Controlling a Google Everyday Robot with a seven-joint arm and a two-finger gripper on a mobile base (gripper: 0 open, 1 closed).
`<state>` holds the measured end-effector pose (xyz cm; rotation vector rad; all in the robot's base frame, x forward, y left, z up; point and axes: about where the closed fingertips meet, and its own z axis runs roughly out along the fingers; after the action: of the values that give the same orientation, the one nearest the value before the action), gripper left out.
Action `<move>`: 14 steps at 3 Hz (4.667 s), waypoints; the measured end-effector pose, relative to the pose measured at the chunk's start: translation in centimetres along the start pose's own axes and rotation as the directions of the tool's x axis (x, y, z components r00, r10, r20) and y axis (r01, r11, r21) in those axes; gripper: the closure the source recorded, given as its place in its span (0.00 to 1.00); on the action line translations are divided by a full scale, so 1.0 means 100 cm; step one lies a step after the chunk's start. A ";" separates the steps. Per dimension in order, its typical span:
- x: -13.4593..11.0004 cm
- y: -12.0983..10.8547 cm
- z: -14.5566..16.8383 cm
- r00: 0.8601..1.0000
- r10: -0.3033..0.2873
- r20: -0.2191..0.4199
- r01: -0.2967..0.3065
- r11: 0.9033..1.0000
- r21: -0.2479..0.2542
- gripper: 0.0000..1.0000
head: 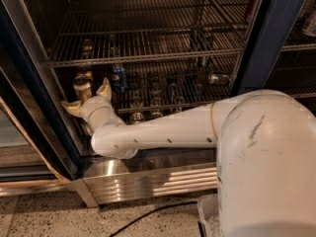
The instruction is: Pick orange can from middle shelf of fridge
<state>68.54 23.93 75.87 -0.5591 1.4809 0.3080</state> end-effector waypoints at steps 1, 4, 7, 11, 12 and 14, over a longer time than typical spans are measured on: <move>0.001 0.000 0.001 1.000 0.003 0.000 -0.003 1.000 0.002 0.18; 0.007 0.001 0.017 1.000 0.011 0.009 -0.011 1.000 0.010 0.28; 0.012 -0.001 0.022 1.000 0.012 0.004 -0.013 1.000 0.024 0.81; 0.012 -0.011 0.009 1.000 0.023 -0.004 -0.023 0.997 0.067 1.00; -0.011 -0.011 0.001 0.997 0.067 0.024 -0.068 0.997 0.022 1.00; -0.049 -0.018 -0.019 0.984 0.170 0.051 -0.167 0.984 -0.056 1.00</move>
Offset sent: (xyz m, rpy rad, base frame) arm 0.0052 -0.0016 -0.0083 0.0148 0.0083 -0.0142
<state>67.47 22.11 81.00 -0.4624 1.4721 0.4917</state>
